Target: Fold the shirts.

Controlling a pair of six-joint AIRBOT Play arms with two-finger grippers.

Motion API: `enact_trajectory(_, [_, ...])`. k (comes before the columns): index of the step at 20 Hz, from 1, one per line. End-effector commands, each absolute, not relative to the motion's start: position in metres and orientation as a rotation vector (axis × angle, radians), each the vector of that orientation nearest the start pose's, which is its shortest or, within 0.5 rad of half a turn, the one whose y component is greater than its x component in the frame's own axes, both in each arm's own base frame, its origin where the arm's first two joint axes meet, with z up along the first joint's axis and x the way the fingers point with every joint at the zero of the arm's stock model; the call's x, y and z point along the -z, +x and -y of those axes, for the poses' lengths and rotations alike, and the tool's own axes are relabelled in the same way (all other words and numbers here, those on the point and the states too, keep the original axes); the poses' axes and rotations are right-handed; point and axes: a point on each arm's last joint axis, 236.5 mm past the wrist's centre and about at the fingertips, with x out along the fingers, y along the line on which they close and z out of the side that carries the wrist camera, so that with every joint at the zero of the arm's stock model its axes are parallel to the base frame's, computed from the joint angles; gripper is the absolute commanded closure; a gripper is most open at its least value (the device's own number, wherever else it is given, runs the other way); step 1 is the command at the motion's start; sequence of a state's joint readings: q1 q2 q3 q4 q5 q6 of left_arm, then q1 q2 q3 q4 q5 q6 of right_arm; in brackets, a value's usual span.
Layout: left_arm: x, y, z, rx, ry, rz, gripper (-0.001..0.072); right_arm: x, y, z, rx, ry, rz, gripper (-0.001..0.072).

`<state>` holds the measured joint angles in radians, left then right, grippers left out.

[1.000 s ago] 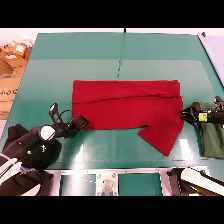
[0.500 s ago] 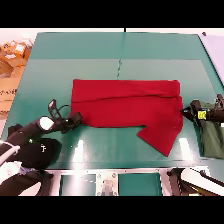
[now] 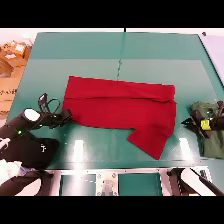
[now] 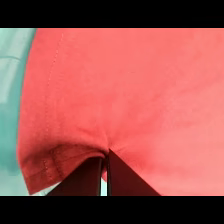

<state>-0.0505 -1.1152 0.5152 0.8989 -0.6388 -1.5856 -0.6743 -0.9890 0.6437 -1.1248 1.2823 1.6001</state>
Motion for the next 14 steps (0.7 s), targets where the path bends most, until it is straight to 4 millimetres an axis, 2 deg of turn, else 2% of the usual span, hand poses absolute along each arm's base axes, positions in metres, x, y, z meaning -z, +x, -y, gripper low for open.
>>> enact_trajectory(1, [0.092, 0.311, 0.102, 0.058, -0.686, -1.208, 0.0684, 0.059, 0.185, 0.039, 0.371, 0.999, -1.47, 0.0194])
enact_trajectory(5, [0.091, 0.312, 0.101, 0.064, -0.675, -1.203, 0.0683, 0.085, 0.19, 0.0, 0.234, 1.108, -1.432, 0.0194])
enact_trajectory(9, [0.092, 0.311, 0.102, 0.07, -0.669, -1.206, 0.0684, 0.113, 0.189, -0.021, 0.21, 1.145, -1.426, 0.0196])
enact_trajectory(11, [0.092, 0.308, 0.104, 0.075, -0.67, -1.221, 0.0684, 0.118, 0.194, -0.033, 0.157, 1.124, -1.441, 0.0198])
enact_trajectory(14, [0.093, 0.299, 0.108, 0.096, -0.665, -1.26, 0.0683, 0.119, 0.198, -0.039, 0.128, 1.089, -1.445, 0.0218])
